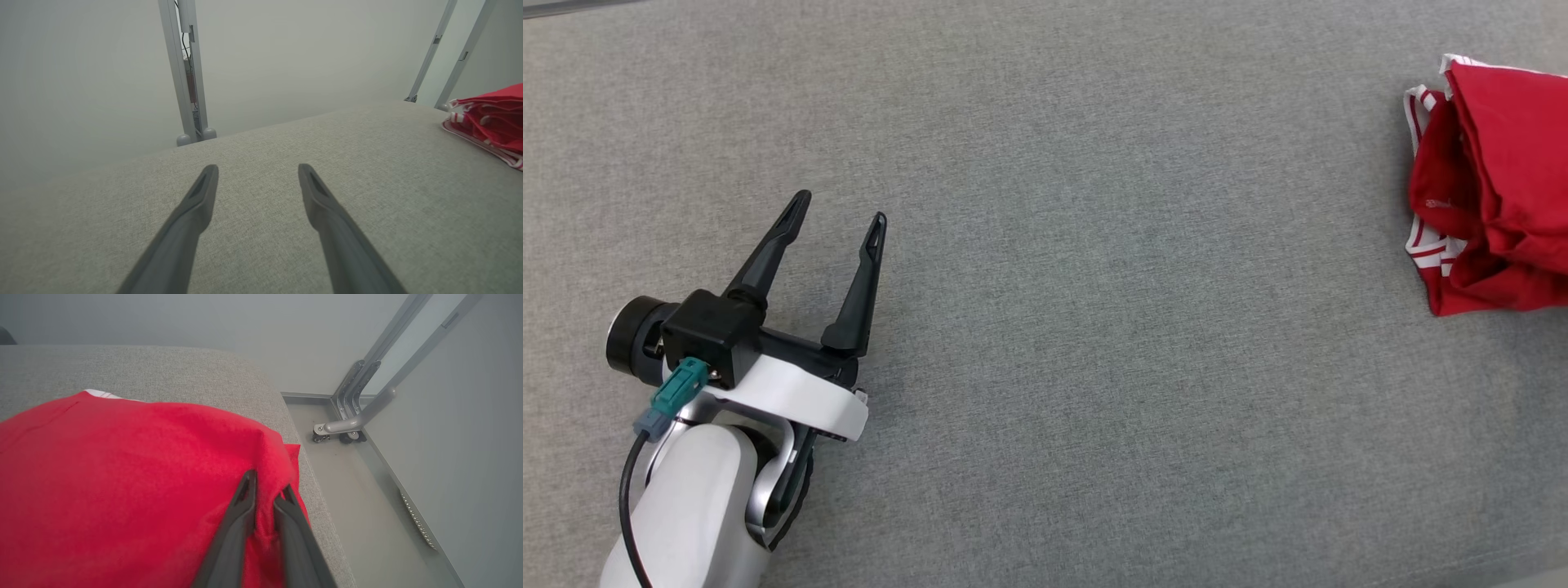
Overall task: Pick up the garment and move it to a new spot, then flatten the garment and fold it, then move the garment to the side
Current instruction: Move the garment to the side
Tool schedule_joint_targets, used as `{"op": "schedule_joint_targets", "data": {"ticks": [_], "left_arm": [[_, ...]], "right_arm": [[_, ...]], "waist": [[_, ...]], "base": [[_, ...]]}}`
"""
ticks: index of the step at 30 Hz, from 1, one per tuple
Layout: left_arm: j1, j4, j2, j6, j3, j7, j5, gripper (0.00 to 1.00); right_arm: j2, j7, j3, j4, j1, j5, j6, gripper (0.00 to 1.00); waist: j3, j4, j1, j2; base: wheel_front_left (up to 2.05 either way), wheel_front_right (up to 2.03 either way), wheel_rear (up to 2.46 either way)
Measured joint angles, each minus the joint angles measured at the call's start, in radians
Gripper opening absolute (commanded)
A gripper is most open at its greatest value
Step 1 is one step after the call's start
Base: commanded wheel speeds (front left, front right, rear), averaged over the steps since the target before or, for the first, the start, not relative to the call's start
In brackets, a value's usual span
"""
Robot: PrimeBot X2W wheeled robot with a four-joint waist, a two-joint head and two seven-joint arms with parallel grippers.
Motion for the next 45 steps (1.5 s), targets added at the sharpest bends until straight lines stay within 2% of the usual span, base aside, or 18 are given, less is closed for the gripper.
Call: {"op": "schedule_joint_targets", "data": {"ticks": [5, 9, 13, 17, 24, 28, 32, 37, 45], "left_arm": [[-0.001, 0.003, 0.001, 0.003, 0.001, -0.004, -0.001, 1.0], [-0.001, 0.008, 0.004, 0.006, 0.001, -0.006, -0.009, 1.0], [0.001, 0.018, 0.003, 0.009, -0.001, -0.009, -0.012, 1.0], [0.008, 0.026, 0.002, 0.017, 0.001, -0.016, -0.019, 1.0], [0.048, 0.017, 0.0, 0.045, 0.035, -0.037, -0.048, 1.0], [0.068, -0.001, -0.003, 0.058, 0.054, -0.049, -0.063, 1.0], [0.089, -0.025, -0.002, 0.071, 0.06, -0.054, -0.067, 1.0], [0.122, -0.054, 0.0, 0.084, 0.065, -0.062, -0.069, 1.0], [0.183, -0.062, 0.0, 0.098, 0.067, -0.066, -0.079, 1.0]], "right_arm": [[0.033, -0.07, -0.034, 0.16, -0.029, -0.025, 0.0, 1.0], [0.077, -0.063, -0.035, 0.261, -0.033, -0.026, 0.0, 1.0], [0.106, -0.145, -0.051, 0.296, -0.033, -0.012, 0.0, 1.0], [0.128, -0.26, -0.072, 0.266, -0.029, 0.023, 0.0, 1.0], [0.189, -0.389, -0.079, 0.05, 0.037, 0.039, 0.0, 1.0], [0.267, -0.408, -0.101, -0.122, 0.115, -0.023, 0.0, 1.0], [0.379, -0.407, -0.098, -0.3, 0.2, -0.105, 0.0, 1.0], [0.497, -0.358, -0.085, -0.46, 0.302, -0.198, 0.0, 1.0], [0.557, -0.306, -0.106, -0.562, 0.44, -0.285, 0.0, 1.0]], "waist": [[0.005, 0.011, 0.0, 0.0], [-0.004, 0.009, 0.0, 0.0], [-0.024, 0.003, 0.0, 0.0], [-0.053, -0.002, 0.0, 0.0], [-0.123, -0.009, 0.0, 0.0], [-0.159, -0.001, 0.0, 0.0], [-0.188, 0.017, 0.0, 0.0], [-0.217, 0.048, 0.0, 0.0], [-0.274, 0.092, 0.0, 0.0]], "base": [[0.0, 0.0, 0.0], [0.0, 0.0, 0.0], [0.0, 0.0, 0.0], [0.0, 0.0, 0.0], [0.0, 0.0, 0.0], [0.0, 0.0, 0.0], [0.0, 0.0, 0.0], [0.0, 0.0, 0.0], [0.0, 0.0, 0.0]]}}
